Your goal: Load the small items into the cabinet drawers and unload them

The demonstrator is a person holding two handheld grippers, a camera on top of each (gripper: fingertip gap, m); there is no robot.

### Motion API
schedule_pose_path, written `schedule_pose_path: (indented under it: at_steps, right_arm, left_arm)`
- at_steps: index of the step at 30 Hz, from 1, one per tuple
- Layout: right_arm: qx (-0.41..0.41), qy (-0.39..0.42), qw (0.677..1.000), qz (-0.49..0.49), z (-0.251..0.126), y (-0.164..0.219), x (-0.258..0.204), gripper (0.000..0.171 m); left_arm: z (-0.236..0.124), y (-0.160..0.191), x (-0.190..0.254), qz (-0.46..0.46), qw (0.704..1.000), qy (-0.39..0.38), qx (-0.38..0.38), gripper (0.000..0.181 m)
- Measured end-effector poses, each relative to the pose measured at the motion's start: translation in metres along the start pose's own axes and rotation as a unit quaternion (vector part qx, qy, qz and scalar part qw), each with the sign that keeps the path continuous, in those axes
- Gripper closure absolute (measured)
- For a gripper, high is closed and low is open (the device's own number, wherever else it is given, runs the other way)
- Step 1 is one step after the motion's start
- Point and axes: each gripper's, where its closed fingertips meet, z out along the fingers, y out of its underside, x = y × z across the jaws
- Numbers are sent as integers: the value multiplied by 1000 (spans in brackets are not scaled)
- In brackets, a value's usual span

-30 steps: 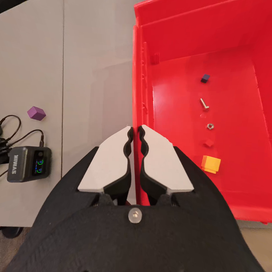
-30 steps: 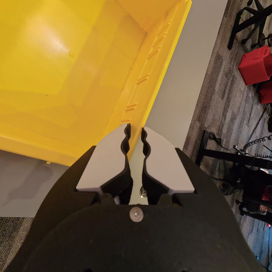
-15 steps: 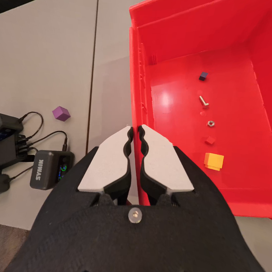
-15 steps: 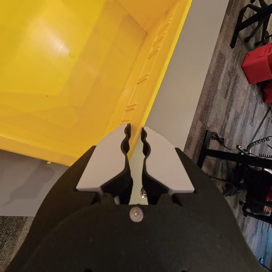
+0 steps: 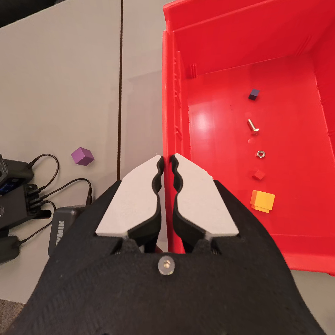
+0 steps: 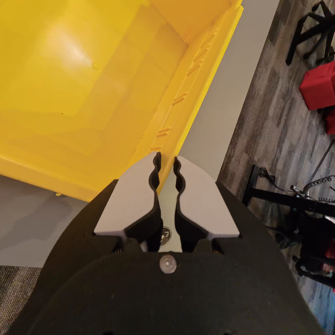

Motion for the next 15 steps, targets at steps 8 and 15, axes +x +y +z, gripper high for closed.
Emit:
schedule_pose_path:
  at_steps: [8, 15]
  right_arm:
    - [18, -36, 999, -34, 10, -4, 13, 159]
    - [25, -46, 998, -29, 11, -6, 12, 159]
  left_arm:
    - [-3, 4, -3, -10, 1000, 4, 0, 173]
    - [-8, 13, -14, 6, 1000, 10, 13, 174]
